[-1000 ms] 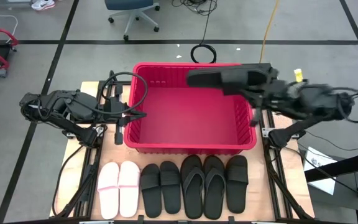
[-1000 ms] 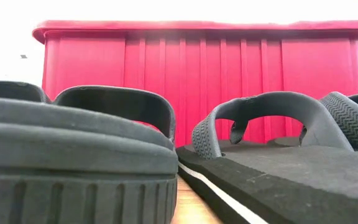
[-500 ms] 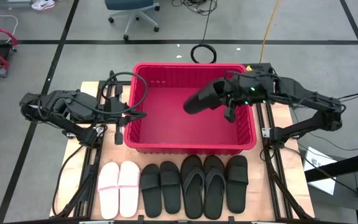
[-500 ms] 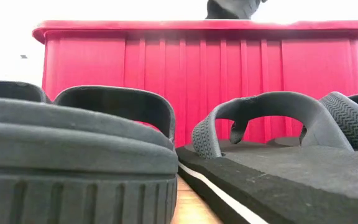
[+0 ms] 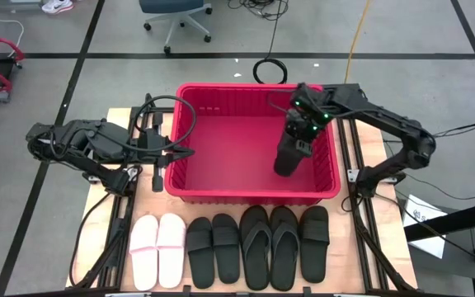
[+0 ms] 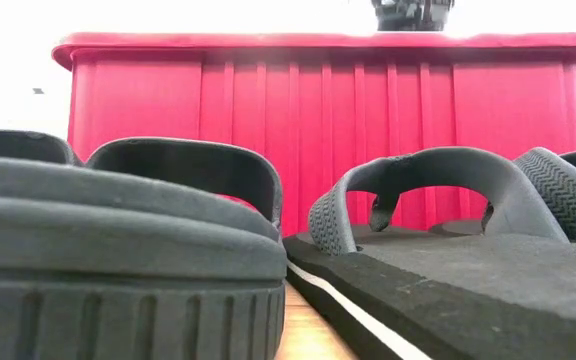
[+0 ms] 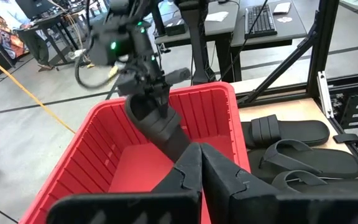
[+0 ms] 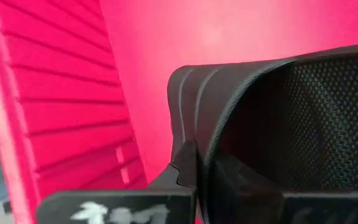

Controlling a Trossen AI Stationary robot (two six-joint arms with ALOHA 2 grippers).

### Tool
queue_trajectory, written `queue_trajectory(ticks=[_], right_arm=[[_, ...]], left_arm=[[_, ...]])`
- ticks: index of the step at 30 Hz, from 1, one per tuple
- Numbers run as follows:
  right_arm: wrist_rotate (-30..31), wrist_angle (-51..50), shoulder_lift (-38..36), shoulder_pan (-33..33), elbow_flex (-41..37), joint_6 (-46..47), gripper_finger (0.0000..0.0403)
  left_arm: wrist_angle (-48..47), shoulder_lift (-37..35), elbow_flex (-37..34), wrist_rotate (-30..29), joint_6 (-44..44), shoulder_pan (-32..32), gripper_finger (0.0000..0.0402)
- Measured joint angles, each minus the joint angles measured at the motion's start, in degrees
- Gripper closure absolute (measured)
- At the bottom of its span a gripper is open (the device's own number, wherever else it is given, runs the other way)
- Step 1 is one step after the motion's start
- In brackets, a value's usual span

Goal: Pick and place slides into bin
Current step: Put the black slide into the red bin

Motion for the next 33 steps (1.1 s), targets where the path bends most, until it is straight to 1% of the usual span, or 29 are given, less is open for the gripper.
queue_trajectory(ticks=[5, 8, 13, 16, 20, 25, 29, 33], right_arm=[[0.2, -7.2, 3.5, -1.8, 0.0, -6.3, 0.04], [0.1, -8.8, 5.2, -2.3, 0.0, -9.0, 0.04], [1.8, -6.1, 7.5, -2.6, 0.0, -12.4, 0.04], [1.7, -5.6, 9.1, -3.1, 0.0, -12.9, 0.04], [2.1, -5.7, 11.0, -3.9, 0.1, -14.0, 0.04], [6.4, -4.4, 12.2, -5.1, -1.1, -15.2, 0.0399], [9.6, -2.2, 13.0, -6.5, -2.0, -15.3, 0.0399], [9.1, 1.6, 13.0, -7.5, -2.7, -18.1, 0.0399]], left_arm=[[0.0, 0.0, 0.0, 0.0, 0.3, 0.0, 0.0399], [0.0, 0.0, 0.0, 0.0, 0.2, 0.0, 0.0399], [0.0, 0.0, 0.0, 0.1, 0.3, 0.0, 0.0397], [0.0, 0.0, 0.0, 0.1, 0.4, 0.0, 0.04], [0.0, 0.0, 0.0, 0.1, 0.4, 0.0, 0.0395], [0.0, 0.0, 0.0, 0.1, 0.4, 0.0, 0.04], [0.0, 0.0, 0.0, 0.1, 0.4, 0.0, 0.0395], [0.0, 0.0, 0.0, 0.0, 0.4, 0.0, 0.0399]])
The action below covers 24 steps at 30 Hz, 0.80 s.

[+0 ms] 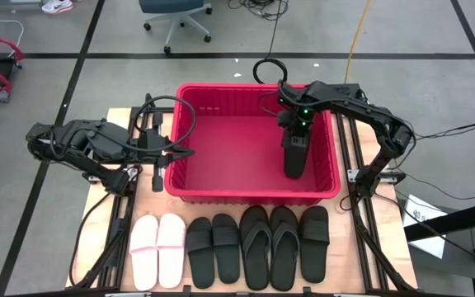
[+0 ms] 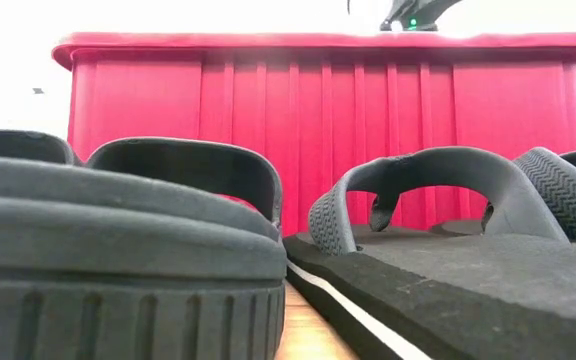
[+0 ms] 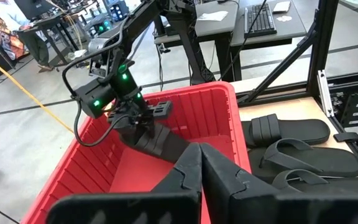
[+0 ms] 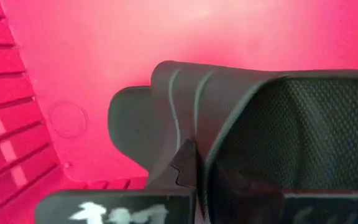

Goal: Pick and place slides into bin
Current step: Put the black slide into the red bin

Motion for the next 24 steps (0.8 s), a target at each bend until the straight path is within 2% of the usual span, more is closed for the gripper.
queue_trajectory(ticks=[5, 13, 20, 24], right_arm=[[0.1, 3.1, -0.1, -1.3, -2.5, -4.4, 0.0399], [3.2, 14.4, 0.0, -1.4, -11.0, -9.0, 0.0399], [3.2, 15.0, 0.0, -1.6, -11.7, -9.2, 0.0397], [3.2, 15.6, -0.2, -1.6, -11.7, -9.2, 0.0382]], left_arm=[[0.0, 0.0, 0.0, 0.0, 0.0, 0.0, 0.0395], [0.0, 0.0, 0.0, 0.0, 0.0, 0.0, 0.0397], [0.0, 0.0, 0.0, 0.0, 0.0, 0.0, 0.04], [0.0, 0.0, 0.0, 0.0, 0.0, 0.0, 0.0395]])
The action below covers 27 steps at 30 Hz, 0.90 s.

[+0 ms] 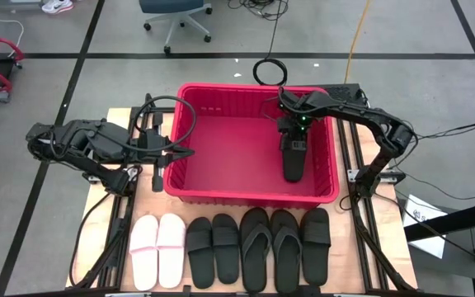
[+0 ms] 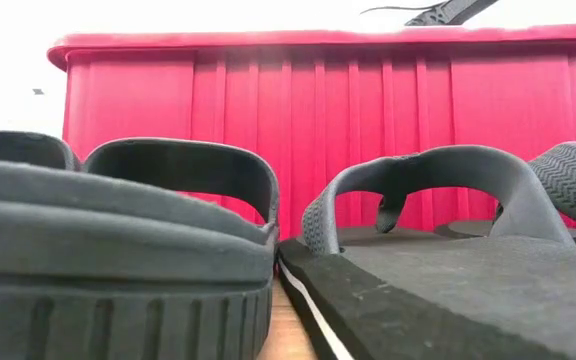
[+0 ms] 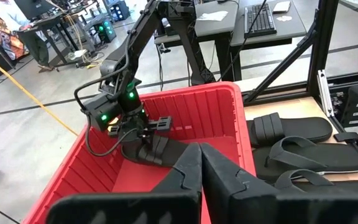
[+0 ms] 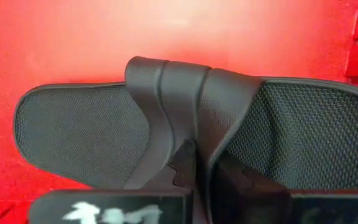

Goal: Pick and place slides into bin
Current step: Put the black slide into the red bin

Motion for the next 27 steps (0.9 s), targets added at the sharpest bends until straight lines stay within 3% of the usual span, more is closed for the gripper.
queue_trajectory(ticks=[12, 20, 27], right_arm=[[0.4, 0.1, 0.0, 0.0, 0.0, -0.3, 0.0307], [7.8, -0.2, 0.1, 0.1, 0.0, 1.2, 0.0241], [9.1, -0.1, -0.1, 0.1, 0.0, 4.9, 0.0203]], left_arm=[[0.0, 0.0, 0.0, 0.0, 0.0, 0.0, 0.0396], [0.0, 0.0, 0.0, 0.0, 0.0, 0.0, 0.0395], [0.0, 0.0, 0.0, 0.0, 0.0, 0.0, 0.0397]])
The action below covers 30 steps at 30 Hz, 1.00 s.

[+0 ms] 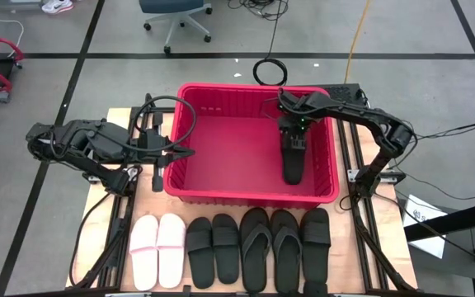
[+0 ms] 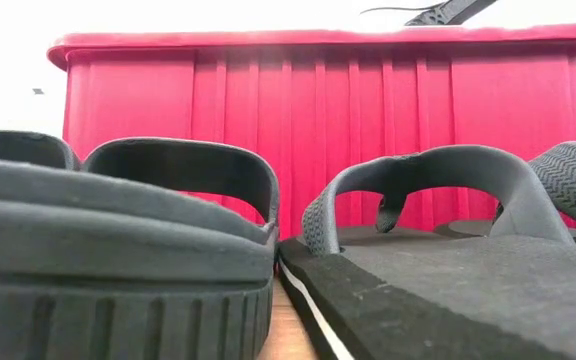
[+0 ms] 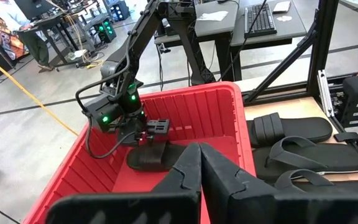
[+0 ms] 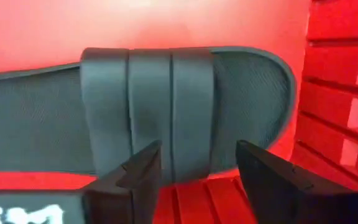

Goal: Pick and place slides into bin
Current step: Put the black slide into the red bin

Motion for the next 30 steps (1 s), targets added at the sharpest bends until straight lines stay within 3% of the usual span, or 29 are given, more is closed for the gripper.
queue_trajectory(ticks=[6, 12, 21, 26, 30], right_arm=[[1.0, 0.0, -5.2, 2.0, 0.0, 0.3, 0.0205], [12.4, 0.1, -17.0, 9.3, 0.0, 1.4, 0.0234], [15.1, 0.5, -32.5, 27.3, 0.1, 11.8, 0.0316], [15.1, -1.1, -35.5, 39.1, 0.1, 16.3, 0.0388], [14.8, -2.1, -36.4, 48.2, 0.1, 20.5, 0.0392]], left_arm=[[0.0, 0.0, 0.0, 0.0, 0.0, 0.0, 0.04], [0.0, 0.0, 0.0, 0.0, 0.0, 0.0, 0.0395], [0.0, 0.0, 0.0, -1.3, 3.4, 0.0, 0.0395], [0.0, 0.0, 0.0, -1.7, 3.2, 0.0, 0.04], [0.0, 0.0, 0.0, -1.7, 2.7, 0.0, 0.0397]])
